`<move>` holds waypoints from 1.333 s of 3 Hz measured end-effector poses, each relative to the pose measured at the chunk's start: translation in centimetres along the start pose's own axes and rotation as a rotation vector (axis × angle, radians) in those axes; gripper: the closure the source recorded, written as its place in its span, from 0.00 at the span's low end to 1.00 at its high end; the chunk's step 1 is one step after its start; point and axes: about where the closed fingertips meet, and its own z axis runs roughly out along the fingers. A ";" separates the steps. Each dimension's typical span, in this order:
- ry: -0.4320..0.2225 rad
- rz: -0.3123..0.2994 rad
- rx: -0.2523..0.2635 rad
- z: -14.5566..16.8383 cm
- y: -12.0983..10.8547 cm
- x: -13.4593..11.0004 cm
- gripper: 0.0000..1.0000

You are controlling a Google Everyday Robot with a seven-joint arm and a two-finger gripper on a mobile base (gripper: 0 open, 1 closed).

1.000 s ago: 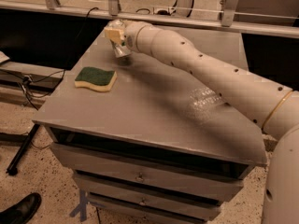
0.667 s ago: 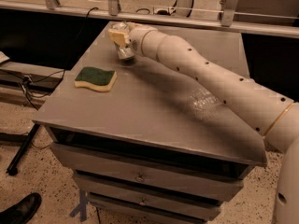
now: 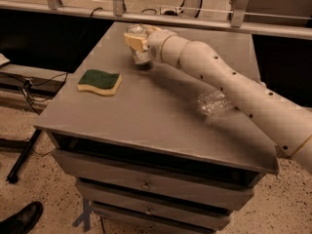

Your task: Place 7up can upright

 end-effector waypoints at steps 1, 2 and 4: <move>0.000 0.000 0.000 0.0 0.0 0.0 0.36; 0.004 0.008 0.017 -1.8 -0.2 1.0 0.12; 0.019 0.014 0.065 -5.6 -0.9 2.2 0.00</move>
Offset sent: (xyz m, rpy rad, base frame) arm -0.0366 -0.0452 -0.0253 0.0075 0.0209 -0.0595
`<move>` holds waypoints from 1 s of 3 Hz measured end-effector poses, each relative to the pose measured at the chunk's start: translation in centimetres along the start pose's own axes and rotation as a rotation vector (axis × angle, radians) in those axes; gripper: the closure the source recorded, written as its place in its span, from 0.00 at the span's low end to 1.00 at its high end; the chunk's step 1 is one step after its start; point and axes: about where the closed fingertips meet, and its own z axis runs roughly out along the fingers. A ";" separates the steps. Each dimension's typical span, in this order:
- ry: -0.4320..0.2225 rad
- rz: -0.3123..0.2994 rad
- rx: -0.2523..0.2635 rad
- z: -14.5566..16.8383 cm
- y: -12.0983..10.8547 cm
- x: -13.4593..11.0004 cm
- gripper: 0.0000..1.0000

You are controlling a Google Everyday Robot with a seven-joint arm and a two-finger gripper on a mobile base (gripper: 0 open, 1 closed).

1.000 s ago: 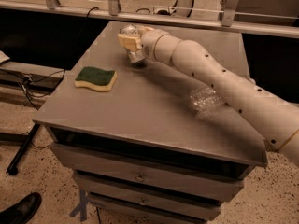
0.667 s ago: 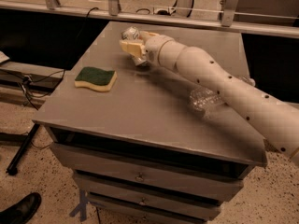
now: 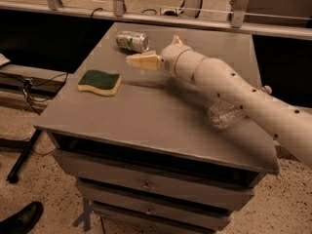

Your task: Place 7up can upright

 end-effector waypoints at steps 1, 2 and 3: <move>0.018 -0.020 0.004 -0.5 -0.4 -0.8 0.00; 0.055 -0.040 -0.006 0.1 -0.9 -2.6 0.00; 0.117 -0.047 -0.007 1.3 -1.6 -4.1 0.00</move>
Offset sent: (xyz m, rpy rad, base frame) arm 0.0225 -0.0081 0.0446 -0.1281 0.0492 0.0212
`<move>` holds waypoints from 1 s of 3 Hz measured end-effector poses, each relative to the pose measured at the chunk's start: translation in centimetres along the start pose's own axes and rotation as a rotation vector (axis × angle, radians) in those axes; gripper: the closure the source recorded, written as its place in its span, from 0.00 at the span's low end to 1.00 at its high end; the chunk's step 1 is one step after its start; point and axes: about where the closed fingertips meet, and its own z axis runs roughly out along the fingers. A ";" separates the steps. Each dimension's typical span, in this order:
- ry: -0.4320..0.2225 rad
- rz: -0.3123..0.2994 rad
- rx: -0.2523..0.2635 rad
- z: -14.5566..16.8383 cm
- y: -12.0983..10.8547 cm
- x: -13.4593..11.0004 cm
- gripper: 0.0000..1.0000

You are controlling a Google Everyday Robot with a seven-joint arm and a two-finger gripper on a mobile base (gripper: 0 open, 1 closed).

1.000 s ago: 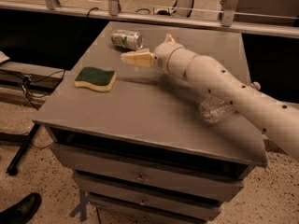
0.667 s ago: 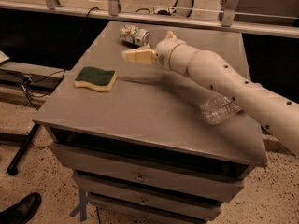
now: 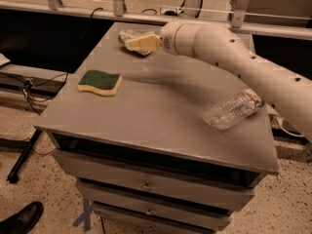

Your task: Place 7up can upright

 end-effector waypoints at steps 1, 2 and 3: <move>0.089 -0.002 0.016 1.6 -0.9 -0.9 0.00; 0.201 0.002 0.045 4.2 -2.2 -1.7 0.00; 0.302 -0.026 0.042 7.8 -2.6 -2.2 0.00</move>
Offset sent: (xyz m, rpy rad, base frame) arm 0.0924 0.0190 0.0159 -0.2515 0.2844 -0.1049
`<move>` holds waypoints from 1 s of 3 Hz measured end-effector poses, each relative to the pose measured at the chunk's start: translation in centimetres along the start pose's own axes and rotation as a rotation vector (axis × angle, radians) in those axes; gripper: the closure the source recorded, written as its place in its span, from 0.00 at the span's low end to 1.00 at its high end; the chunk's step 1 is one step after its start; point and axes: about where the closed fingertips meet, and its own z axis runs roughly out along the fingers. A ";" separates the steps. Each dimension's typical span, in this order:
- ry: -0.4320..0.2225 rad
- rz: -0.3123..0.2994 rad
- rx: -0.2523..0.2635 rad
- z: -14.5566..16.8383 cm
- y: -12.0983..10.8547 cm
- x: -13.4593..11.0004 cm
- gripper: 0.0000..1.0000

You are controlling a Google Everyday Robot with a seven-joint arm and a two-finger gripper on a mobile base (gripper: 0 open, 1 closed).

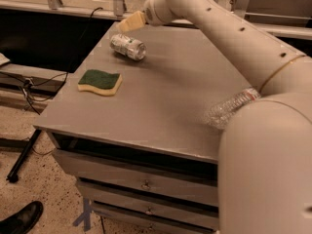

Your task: Place 7up can upright

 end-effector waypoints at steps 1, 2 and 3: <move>0.096 -0.063 -0.041 3.3 1.3 -0.8 0.00; 0.194 -0.129 -0.105 5.3 3.5 -0.7 0.00; 0.294 -0.159 -0.153 5.8 5.0 0.8 0.00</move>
Offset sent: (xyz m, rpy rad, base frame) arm 0.0352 0.0742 -0.0231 -0.3014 0.2455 0.2418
